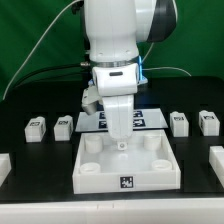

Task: Assemble one leg

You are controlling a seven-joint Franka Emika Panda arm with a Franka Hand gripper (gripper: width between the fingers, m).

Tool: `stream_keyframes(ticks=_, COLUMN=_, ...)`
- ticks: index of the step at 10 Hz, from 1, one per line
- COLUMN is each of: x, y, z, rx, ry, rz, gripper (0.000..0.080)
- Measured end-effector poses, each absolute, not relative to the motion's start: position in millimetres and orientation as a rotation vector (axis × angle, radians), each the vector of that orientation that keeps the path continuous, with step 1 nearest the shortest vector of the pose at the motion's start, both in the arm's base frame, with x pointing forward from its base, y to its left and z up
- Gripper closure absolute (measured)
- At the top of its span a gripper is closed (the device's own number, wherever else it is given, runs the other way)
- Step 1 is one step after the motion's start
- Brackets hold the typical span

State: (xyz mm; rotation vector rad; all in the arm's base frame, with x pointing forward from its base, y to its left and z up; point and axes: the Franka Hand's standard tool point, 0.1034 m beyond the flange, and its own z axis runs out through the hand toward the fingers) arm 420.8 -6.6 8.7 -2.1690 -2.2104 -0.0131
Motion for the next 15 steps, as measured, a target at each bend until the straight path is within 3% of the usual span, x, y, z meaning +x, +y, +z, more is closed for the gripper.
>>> stream_keyframes(ticks=1, x=421, y=-7, z=8.7, rx=-2.169, ry=-2.210, rz=-0.013, gripper=0.0397)
stream_keyframes(ticks=2, x=421, y=-7, z=8.7, rx=-2.170, ry=-2.210, rz=-0.013, gripper=0.0397)
stream_keyframes(ticks=4, x=421, y=-7, z=8.7, rx=-2.170, ry=-2.209, rz=-0.013, gripper=0.0742)
stream_keyframes(ticks=12, x=424, y=-5, z=9.4, rx=-2.185, ry=-2.200, rz=-0.021, gripper=0.0742)
stream_keyframes(ticks=15, x=456, y=28, z=9.1, rx=-2.235, ry=-2.155, rz=-0.073, gripper=0.0742)
